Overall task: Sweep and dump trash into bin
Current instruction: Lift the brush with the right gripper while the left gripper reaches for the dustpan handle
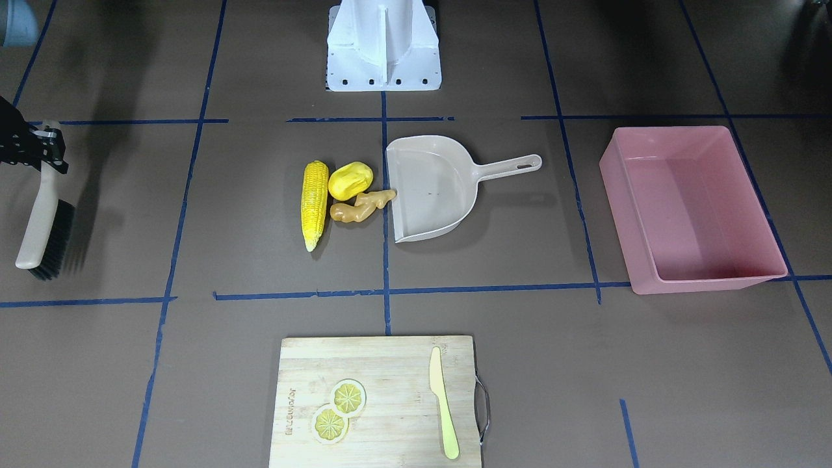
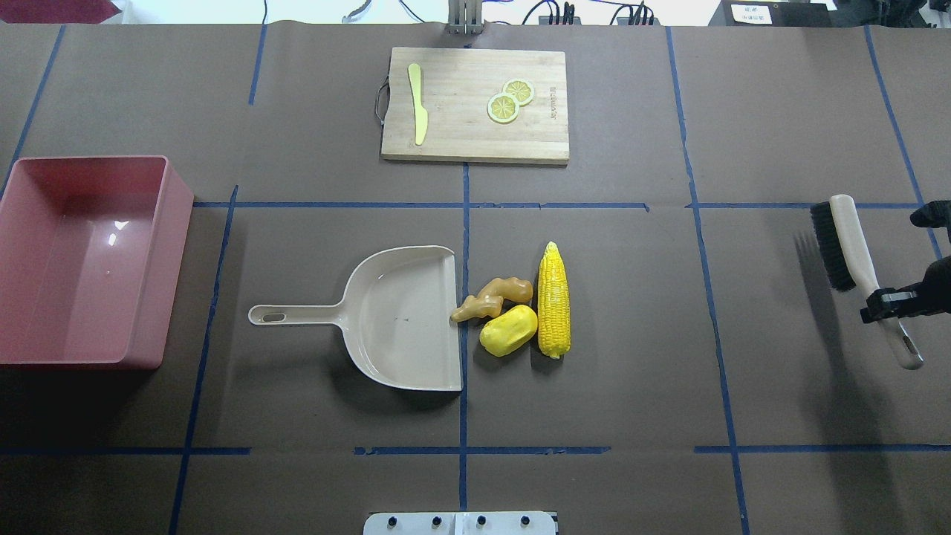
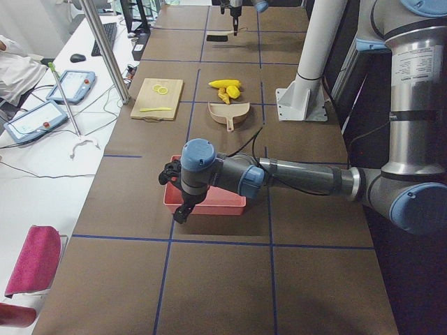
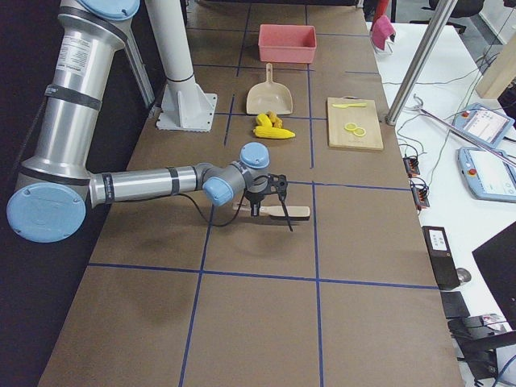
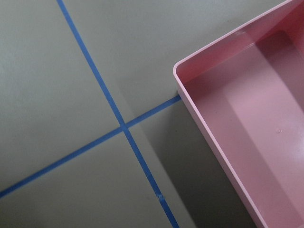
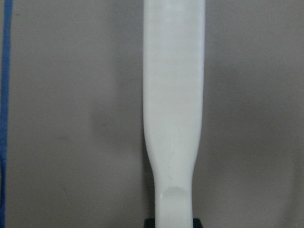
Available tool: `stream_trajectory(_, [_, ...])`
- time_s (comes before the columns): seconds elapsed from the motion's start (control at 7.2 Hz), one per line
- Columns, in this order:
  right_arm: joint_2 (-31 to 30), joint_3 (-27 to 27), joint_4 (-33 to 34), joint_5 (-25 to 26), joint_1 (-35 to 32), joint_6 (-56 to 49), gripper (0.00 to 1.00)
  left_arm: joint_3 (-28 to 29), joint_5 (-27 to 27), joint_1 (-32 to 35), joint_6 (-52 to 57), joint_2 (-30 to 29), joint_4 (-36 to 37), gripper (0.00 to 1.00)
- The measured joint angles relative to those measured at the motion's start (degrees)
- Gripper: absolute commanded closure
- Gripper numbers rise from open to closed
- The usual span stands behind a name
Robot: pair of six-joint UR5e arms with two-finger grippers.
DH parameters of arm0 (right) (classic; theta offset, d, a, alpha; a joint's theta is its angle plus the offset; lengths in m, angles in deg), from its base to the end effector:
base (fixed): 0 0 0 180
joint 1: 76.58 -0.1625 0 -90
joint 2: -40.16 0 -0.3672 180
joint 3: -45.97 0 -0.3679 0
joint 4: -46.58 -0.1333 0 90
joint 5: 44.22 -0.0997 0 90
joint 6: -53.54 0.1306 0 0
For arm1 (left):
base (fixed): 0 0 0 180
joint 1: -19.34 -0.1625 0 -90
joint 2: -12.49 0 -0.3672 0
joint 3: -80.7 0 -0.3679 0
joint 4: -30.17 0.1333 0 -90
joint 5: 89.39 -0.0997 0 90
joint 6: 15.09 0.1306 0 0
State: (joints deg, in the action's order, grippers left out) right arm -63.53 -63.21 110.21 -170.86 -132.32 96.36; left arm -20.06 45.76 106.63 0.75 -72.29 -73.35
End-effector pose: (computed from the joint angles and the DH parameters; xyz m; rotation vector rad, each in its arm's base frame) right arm -0.1903 -0.3777 0.5204 0.0318 -0.8204 -0.0368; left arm -0.0191 -0.4585 0.5472 0.4055 0.7452 0.4353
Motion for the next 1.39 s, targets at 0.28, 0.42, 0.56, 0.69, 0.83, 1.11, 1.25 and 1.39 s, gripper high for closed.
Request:
stream_trajectory(0.28, [3.43, -0.40, 2.07, 0.21, 0.06, 0.20, 1.00, -0.36, 0.58, -5.02, -0.30, -1.11, -8.76, 0.00])
stream_trajectory(0.42, [4.17, -0.46, 2.28, 0.27, 0.09, 0.23, 1.00, -0.58, 0.62, -9.53, -0.51, -3.13, -13.05, 0.00])
stream_trajectory(0.56, [4.53, -0.48, 2.31, 0.33, 0.10, 0.24, 1.00, -1.05, 0.66, -12.97, -0.96, -6.19, -15.03, 0.00])
stream_trajectory(0.69, [4.66, -0.50, 2.30, 0.41, 0.10, 0.33, 1.00, -2.26, 0.68, -15.91, -2.12, -9.37, -15.65, 0.00])
stream_trajectory(0.83, [4.70, -0.50, 2.27, 0.48, 0.10, 0.59, 1.00, -3.86, 0.64, -19.79, -3.41, -12.36, -15.84, 0.00])
stream_trajectory(1.11, [4.73, -0.50, 2.19, 0.52, 0.10, 0.97, 1.00, -5.44, 0.17, -30.19, -4.17, -18.42, -15.91, 0.00])
stream_trajectory(1.25, [4.73, -0.50, 2.14, 0.52, 0.11, 1.02, 1.00, -5.47, -0.47, -35.57, -4.11, -20.21, -15.92, 0.00])
stream_trajectory(1.39, [4.73, -0.50, 2.10, 0.52, 0.11, 1.03, 1.00, -5.46, -2.30, -39.94, -3.98, -21.11, -15.95, 0.00])
